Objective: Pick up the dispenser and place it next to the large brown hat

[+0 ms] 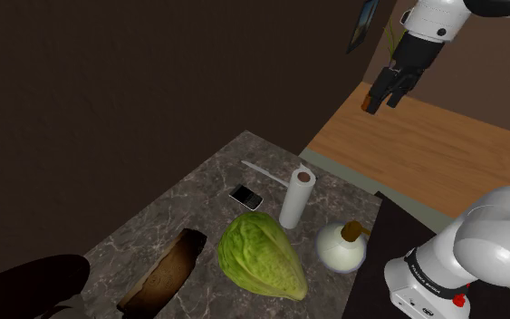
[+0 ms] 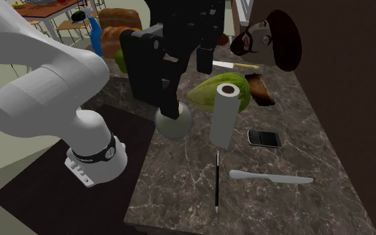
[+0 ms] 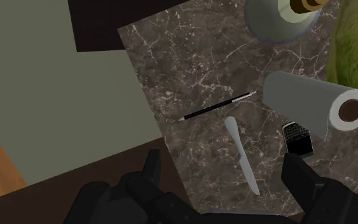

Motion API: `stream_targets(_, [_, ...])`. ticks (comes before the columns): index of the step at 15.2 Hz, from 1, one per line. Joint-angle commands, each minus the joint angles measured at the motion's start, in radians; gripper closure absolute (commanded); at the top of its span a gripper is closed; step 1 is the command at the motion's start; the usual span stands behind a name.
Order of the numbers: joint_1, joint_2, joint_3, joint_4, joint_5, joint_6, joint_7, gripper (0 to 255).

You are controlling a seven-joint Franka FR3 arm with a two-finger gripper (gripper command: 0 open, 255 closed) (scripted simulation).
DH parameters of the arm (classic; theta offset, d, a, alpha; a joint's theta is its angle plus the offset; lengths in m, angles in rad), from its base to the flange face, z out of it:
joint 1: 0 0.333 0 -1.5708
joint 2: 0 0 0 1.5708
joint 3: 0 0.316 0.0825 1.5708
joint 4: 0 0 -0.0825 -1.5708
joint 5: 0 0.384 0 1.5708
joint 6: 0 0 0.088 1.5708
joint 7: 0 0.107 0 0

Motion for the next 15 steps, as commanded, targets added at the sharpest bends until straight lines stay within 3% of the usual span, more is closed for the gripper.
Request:
stream_targets(1, [0.000, 0.000, 0.000, 0.000, 0.000, 0.000, 0.000, 0])
stream_targets(9, [0.045, -0.229, 0.145, -0.283, 0.087, 0.088, 0.149, 0])
stream_targets(15, [0.122, -0.371, 0.287, -0.451, 0.197, 0.144, 0.280, 0])
